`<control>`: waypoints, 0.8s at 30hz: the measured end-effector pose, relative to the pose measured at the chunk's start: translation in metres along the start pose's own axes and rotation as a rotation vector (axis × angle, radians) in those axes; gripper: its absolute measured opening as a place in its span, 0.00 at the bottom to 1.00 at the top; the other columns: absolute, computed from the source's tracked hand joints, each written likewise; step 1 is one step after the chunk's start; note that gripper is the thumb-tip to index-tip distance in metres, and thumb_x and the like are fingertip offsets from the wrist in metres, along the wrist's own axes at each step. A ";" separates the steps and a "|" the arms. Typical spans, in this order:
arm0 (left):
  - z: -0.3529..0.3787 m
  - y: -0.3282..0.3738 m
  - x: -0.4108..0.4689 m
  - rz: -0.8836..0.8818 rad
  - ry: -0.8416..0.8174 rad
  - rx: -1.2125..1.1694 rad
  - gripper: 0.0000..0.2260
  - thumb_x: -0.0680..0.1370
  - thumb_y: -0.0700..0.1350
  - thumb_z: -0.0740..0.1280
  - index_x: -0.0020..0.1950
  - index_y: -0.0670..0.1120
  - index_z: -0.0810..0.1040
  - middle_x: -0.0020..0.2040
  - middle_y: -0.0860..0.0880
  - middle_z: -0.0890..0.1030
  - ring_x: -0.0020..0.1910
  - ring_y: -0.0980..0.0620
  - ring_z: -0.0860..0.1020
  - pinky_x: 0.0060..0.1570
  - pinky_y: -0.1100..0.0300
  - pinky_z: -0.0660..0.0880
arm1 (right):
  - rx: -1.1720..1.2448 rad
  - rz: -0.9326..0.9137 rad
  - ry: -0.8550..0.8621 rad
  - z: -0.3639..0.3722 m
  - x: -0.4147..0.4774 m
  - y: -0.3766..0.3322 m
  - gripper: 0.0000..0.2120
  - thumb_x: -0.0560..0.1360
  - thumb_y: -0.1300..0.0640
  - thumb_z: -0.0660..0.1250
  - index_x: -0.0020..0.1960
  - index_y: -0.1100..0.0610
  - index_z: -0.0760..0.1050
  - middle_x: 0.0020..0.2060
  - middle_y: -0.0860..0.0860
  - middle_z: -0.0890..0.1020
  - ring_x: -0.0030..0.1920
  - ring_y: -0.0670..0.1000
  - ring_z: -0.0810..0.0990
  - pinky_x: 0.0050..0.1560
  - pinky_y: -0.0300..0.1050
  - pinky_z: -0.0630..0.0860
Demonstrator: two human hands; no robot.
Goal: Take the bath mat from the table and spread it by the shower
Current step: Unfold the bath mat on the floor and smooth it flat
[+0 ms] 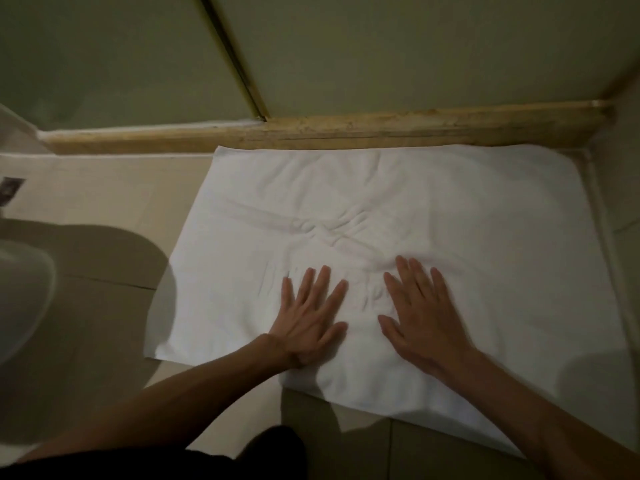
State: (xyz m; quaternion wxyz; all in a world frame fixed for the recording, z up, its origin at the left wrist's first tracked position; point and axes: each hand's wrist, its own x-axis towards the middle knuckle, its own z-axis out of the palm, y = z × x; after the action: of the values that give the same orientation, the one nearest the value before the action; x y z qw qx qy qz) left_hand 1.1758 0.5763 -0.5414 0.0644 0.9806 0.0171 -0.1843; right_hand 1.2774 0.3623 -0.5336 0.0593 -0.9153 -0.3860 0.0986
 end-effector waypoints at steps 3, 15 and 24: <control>-0.001 -0.014 0.006 -0.188 0.048 -0.038 0.31 0.77 0.68 0.37 0.76 0.58 0.31 0.76 0.47 0.29 0.74 0.44 0.28 0.69 0.39 0.29 | 0.012 -0.065 0.014 0.002 0.015 -0.013 0.34 0.75 0.41 0.51 0.75 0.58 0.57 0.76 0.60 0.53 0.76 0.61 0.51 0.73 0.62 0.51; 0.005 -0.053 -0.013 -0.269 0.104 -0.115 0.32 0.76 0.69 0.38 0.76 0.60 0.31 0.76 0.49 0.29 0.74 0.46 0.27 0.69 0.39 0.29 | -0.046 0.023 -0.075 0.005 0.020 -0.021 0.33 0.76 0.40 0.46 0.76 0.55 0.55 0.76 0.59 0.53 0.76 0.58 0.51 0.74 0.60 0.49; 0.000 -0.095 -0.027 -0.457 0.180 -0.216 0.32 0.74 0.70 0.35 0.74 0.59 0.30 0.78 0.48 0.33 0.76 0.46 0.32 0.71 0.39 0.32 | -0.072 -0.134 -0.022 0.009 0.050 -0.075 0.32 0.76 0.43 0.44 0.76 0.57 0.55 0.76 0.61 0.51 0.76 0.61 0.49 0.74 0.61 0.50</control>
State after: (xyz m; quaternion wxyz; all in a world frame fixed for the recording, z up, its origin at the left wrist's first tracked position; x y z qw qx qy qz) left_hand 1.1450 0.6701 -0.5428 0.1237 0.9512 0.2633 -0.1030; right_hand 1.2573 0.4511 -0.5356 0.0284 -0.8879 -0.4502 0.0904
